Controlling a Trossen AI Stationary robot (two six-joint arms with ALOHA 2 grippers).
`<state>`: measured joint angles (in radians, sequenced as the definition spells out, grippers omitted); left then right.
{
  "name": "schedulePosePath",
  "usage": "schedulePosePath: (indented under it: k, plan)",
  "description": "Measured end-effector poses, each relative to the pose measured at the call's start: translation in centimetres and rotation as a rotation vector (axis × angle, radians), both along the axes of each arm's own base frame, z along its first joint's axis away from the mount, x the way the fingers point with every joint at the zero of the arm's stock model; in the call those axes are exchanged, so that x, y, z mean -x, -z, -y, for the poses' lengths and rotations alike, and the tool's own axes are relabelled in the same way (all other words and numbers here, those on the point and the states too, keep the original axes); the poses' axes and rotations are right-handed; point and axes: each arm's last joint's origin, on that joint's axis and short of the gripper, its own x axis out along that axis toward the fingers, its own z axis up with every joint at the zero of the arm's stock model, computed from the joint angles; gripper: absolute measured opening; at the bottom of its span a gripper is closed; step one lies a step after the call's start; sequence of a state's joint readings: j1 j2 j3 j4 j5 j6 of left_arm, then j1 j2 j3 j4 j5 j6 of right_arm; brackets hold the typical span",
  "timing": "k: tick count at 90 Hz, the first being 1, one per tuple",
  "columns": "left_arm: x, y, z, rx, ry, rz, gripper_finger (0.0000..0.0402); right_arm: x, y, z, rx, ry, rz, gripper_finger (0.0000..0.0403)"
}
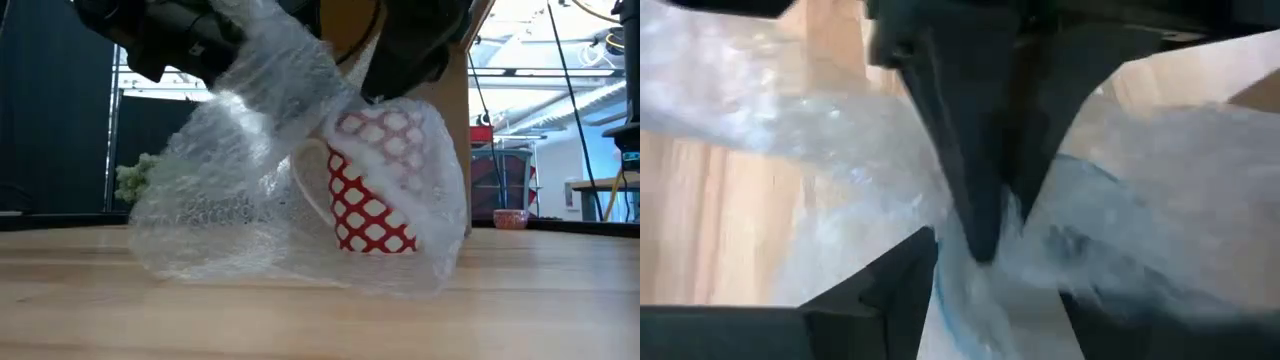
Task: Wrap mug
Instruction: Wrap the red mug with the bubble wrap
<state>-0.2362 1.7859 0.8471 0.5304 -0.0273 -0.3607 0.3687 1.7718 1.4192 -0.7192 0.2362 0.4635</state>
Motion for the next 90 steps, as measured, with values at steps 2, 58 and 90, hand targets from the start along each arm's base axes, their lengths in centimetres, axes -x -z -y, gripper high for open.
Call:
schedulePosePath:
  k: [2, 58, 90]
  plan:
    - [0.0, 0.0, 0.0, 0.0, 0.0, 0.0, 0.0001, 0.1, -0.4, 0.0, -0.004, 0.0, -0.019, 0.0185]
    - [0.0, 0.0, 0.1, 0.009, 0.013, 0.013, 0.0001, 0.7, -4.5, -1.5, 0.185, -0.05, 0.035, 0.0185]
    - [0.0, 0.0, 0.1, 0.014, 0.023, 0.012, 0.0001, 0.6, -3.0, -0.2, 0.266, -0.105, -0.039, 0.0185]
